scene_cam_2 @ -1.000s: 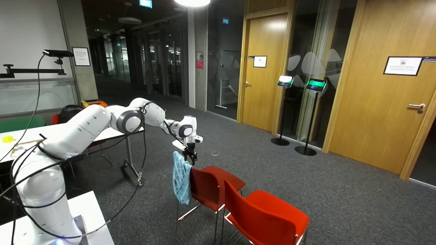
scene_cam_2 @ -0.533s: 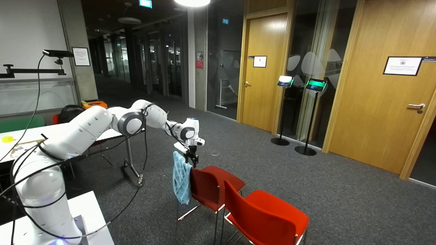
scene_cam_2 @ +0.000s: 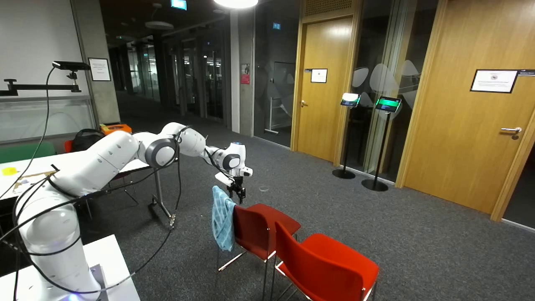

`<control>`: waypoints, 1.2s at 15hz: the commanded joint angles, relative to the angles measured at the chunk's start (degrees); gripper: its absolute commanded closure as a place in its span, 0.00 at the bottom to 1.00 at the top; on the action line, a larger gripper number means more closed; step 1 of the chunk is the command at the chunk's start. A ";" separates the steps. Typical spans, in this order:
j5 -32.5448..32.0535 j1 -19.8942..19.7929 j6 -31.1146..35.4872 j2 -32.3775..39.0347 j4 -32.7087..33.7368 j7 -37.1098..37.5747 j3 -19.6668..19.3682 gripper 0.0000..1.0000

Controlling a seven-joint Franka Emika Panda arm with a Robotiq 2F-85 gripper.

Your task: Move the cloth

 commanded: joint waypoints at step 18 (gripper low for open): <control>1.19 -0.48 -9.73 7.51 12.69 -4.19 0.24 0.30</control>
